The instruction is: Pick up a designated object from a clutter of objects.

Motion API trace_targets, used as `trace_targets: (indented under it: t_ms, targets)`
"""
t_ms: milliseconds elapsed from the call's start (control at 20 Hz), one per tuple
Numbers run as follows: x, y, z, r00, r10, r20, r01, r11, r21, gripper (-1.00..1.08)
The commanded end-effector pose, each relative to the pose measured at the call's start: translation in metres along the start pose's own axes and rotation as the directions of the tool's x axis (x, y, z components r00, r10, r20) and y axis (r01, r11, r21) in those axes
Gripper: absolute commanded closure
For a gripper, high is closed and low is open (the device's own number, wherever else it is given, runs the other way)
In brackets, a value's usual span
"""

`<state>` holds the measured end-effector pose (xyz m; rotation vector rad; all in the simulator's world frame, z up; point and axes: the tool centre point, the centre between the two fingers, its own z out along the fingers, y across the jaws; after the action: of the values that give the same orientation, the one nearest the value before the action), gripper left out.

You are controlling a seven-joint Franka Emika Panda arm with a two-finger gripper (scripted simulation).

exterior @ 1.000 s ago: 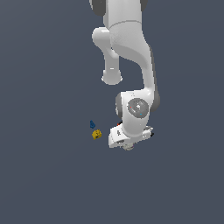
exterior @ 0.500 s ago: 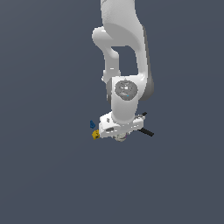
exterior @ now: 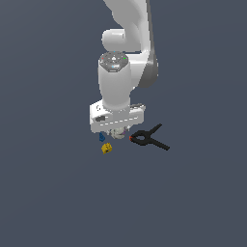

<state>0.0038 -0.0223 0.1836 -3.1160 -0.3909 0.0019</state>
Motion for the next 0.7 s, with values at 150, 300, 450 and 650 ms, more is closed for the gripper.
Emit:
trace_targets:
  t_ms: [150, 300, 450, 650]
  targets:
    - [-0.033, 0.032, -0.051, 1.000, 0.000, -0.002, 0.000, 1.000, 0.002, 1.08]
    - [-0.051, 0.050, -0.080, 1.000, 0.000, -0.002, 0.000, 1.000, 0.002, 1.08]
    - [-0.068, 0.068, -0.108, 1.000, 0.000, -0.003, 0.000, 1.000, 0.003, 1.08]
    - [-0.090, 0.092, -0.144, 1.000, 0.000, -0.003, 0.000, 1.000, 0.003, 1.08]
